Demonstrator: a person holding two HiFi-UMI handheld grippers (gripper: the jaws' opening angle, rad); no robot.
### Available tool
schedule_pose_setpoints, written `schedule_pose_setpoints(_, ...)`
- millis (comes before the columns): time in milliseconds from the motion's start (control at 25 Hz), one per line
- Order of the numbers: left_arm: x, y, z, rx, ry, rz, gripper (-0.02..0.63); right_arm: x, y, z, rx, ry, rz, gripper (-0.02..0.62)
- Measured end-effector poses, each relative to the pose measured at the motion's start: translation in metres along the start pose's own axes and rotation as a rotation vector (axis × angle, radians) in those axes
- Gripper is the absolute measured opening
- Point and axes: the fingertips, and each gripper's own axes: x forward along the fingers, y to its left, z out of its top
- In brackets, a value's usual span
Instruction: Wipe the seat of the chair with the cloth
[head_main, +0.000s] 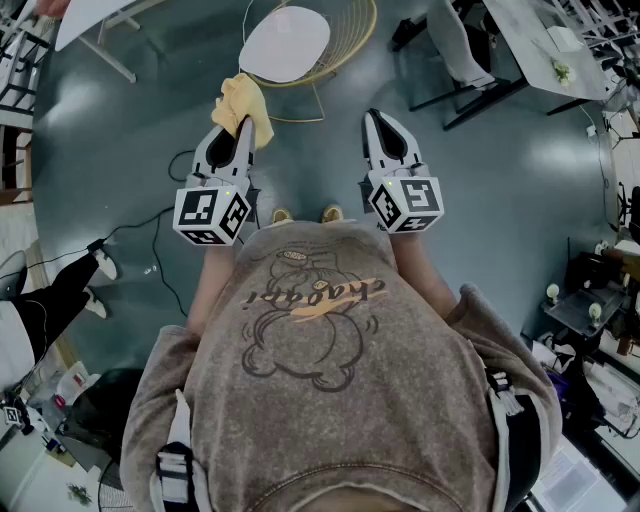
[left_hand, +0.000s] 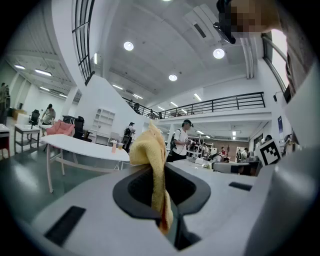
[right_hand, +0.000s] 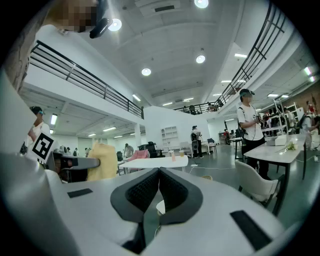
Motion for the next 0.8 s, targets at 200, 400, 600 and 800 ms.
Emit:
schedule_pose_setpoints(200, -0.001, 0.01, -0.002, -0.012, 0.001, 0.011, 0.048, 0.007, 0.006, 0.0, 0.01, -0.007, 0.011, 0.028)
schedule_pose_setpoints(400, 0.0, 0.028, -0.004, -0.028, 0.015, -0.002, 0.048, 0.019, 0.01, -0.002, 0.034, 0.001, 0.008, 0.028)
schedule_pose_setpoints(600, 0.005, 0.05, -0.005, -0.031, 0.022, -0.043, 0.048, 0.026, 0.009, -0.014, 0.036, 0.01, -0.047, 0.028)
schedule_pose_setpoints(800, 0.014, 0.073, -0.002, -0.061, 0.014, -0.055, 0.048, 0.035, 0.016, -0.032, 0.056, 0.037, -0.086, 0.028)
